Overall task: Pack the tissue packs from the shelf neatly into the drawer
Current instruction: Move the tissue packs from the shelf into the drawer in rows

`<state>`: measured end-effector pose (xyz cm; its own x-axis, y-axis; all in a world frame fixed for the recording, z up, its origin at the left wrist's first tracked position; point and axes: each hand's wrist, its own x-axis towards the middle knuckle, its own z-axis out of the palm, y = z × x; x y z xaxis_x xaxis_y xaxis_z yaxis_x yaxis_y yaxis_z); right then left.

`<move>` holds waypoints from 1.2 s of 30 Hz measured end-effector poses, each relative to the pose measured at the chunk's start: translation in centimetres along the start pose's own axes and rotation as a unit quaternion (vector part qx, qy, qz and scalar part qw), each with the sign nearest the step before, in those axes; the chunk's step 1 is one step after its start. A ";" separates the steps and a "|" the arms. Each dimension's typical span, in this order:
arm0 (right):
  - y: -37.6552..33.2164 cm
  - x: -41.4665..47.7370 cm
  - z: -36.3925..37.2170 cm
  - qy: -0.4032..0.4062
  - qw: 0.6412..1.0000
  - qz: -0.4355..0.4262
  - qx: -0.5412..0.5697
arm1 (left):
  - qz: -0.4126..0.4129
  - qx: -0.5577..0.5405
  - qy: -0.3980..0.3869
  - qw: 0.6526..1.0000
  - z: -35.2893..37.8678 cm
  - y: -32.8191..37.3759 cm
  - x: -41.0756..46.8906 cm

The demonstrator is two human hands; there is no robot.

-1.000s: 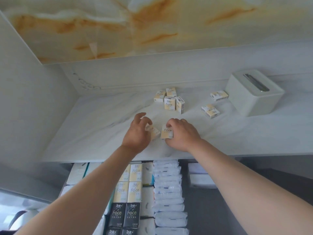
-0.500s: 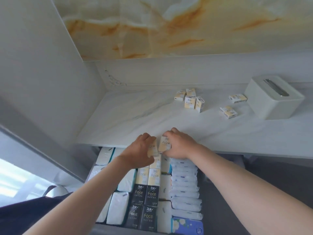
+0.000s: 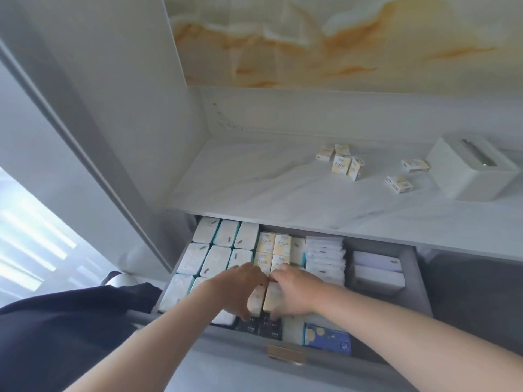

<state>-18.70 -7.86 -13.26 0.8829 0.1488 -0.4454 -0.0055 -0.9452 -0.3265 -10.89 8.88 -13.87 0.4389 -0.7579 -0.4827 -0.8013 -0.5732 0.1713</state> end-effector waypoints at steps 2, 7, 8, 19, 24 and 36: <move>-0.6 -0.5 0.8 -0.016 0.997 0.016 0.072 | -0.007 -0.019 -0.018 1.000 -0.2 0.2 -0.3; -0.5 -1.3 1.3 -0.020 0.987 0.055 0.147 | -0.025 -0.057 -0.042 0.997 -1.0 0.2 -0.6; -0.3 -1.4 1.3 -0.016 0.986 0.067 0.150 | -0.027 -0.061 -0.042 0.997 -1.0 0.2 -0.6; 0.2 -1.2 0.2 -0.038 0.991 0.035 0.126 | -0.035 -0.081 -0.027 0.996 -2.5 1.5 -0.1; 4.0 -0.1 -6.0 0.044 0.995 0.033 0.084 | -0.056 -0.166 0.114 0.978 -6.0 1.6 2.7; 20.5 1.4 -17.8 0.200 0.967 0.153 0.048 | -0.034 -0.172 0.266 0.948 -16.7 7.1 18.3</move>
<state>-9.24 -32.16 -5.76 0.9440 -0.2756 -0.1814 -0.3213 -0.8928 -0.3156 -1.80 -14.25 -7.14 0.7015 -0.7125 -0.0165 -0.6236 -0.6249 0.4698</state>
